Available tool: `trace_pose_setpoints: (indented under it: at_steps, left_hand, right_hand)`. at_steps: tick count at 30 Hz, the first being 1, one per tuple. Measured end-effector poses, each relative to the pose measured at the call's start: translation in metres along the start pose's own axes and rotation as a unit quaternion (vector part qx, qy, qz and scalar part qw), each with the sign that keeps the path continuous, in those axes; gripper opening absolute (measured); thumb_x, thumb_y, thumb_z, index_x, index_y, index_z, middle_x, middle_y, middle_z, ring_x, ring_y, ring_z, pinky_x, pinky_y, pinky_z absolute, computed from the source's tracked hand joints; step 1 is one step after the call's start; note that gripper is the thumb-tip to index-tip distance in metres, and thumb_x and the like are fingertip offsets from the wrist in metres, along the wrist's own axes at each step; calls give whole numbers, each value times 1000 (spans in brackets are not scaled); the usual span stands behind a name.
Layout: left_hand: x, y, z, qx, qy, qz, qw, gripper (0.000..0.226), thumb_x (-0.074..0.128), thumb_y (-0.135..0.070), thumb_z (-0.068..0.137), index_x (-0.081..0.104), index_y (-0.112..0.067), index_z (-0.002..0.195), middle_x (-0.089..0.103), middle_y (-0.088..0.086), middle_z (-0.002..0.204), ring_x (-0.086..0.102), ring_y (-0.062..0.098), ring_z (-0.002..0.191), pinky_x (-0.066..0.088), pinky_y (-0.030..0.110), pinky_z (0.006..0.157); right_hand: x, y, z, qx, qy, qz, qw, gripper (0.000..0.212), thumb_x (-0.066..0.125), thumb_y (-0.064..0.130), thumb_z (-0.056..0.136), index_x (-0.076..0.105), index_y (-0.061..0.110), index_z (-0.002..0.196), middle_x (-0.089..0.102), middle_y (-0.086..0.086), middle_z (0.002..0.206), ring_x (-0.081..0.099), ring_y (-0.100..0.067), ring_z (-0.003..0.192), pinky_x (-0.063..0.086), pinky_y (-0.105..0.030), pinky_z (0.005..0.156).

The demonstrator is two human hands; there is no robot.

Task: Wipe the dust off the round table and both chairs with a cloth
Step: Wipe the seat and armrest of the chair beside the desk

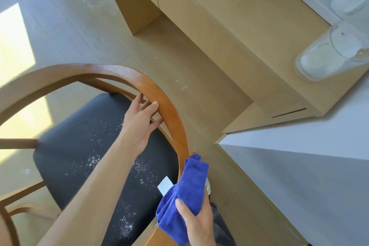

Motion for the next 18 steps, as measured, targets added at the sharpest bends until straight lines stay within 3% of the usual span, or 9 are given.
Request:
trace_pose_setpoints:
  at_steps: [4, 7, 11, 13, 16, 18]
  left_hand:
    - [5, 23, -21, -26, 52, 29, 998, 48, 55, -11, 95, 45, -19, 142, 65, -3, 111, 59, 20, 114, 50, 46, 96]
    - [4, 47, -47, -56, 103, 93, 989, 44, 54, -16, 96, 47, -21, 140, 66, -2, 120, 55, 22, 122, 47, 49, 100]
    - [-9, 80, -88, -88, 170, 221, 956, 22, 54, -23, 96, 63, -29, 115, 71, -7, 110, 60, 15, 113, 49, 43, 97]
    - [-22, 97, -107, -102, 192, 278, 936, 16, 53, -25, 96, 65, -30, 105, 70, -6, 109, 60, 15, 112, 49, 43, 96]
    - [-46, 120, -131, -121, 204, 333, 912, 28, 46, -27, 100, 57, -21, 124, 63, 2, 123, 58, 20, 116, 49, 46, 97]
    - [-62, 133, -144, -131, 208, 356, 902, 31, 44, -27, 101, 55, -19, 129, 62, 4, 125, 59, 22, 115, 48, 49, 98]
  right_hand:
    - [7, -21, -29, -30, -59, -6, 998, 83, 76, 44, 60, 39, 44, 135, 55, 29, 129, 52, 7, 119, 43, -21, 100]
    - [11, -38, -54, -58, -111, -33, 992, 79, 73, 45, 64, 39, 38, 135, 52, 17, 137, 49, 1, 125, 40, -24, 104]
    - [29, -69, -89, -29, -152, 23, 988, 66, 81, 32, 71, 43, 43, 124, 57, 11, 128, 56, -3, 117, 44, -26, 100]
    - [38, -73, -111, -61, -207, 27, 976, 65, 77, 27, 71, 47, 31, 128, 60, 14, 126, 55, 5, 116, 40, -12, 97]
    - [55, -83, -144, -65, -267, 29, 961, 69, 78, -1, 73, 46, 21, 130, 57, 18, 125, 48, 20, 112, 33, 2, 90]
    - [72, -98, -163, -49, -265, 41, 962, 72, 76, -4, 75, 42, 20, 135, 56, 16, 128, 47, 19, 116, 34, -1, 93]
Point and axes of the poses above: each hand's wrist, its own z-axis towards the middle knuckle, its own x-axis out of the palm, y = z × x, the point moved 8 cm from there along z, towards the middle knuckle
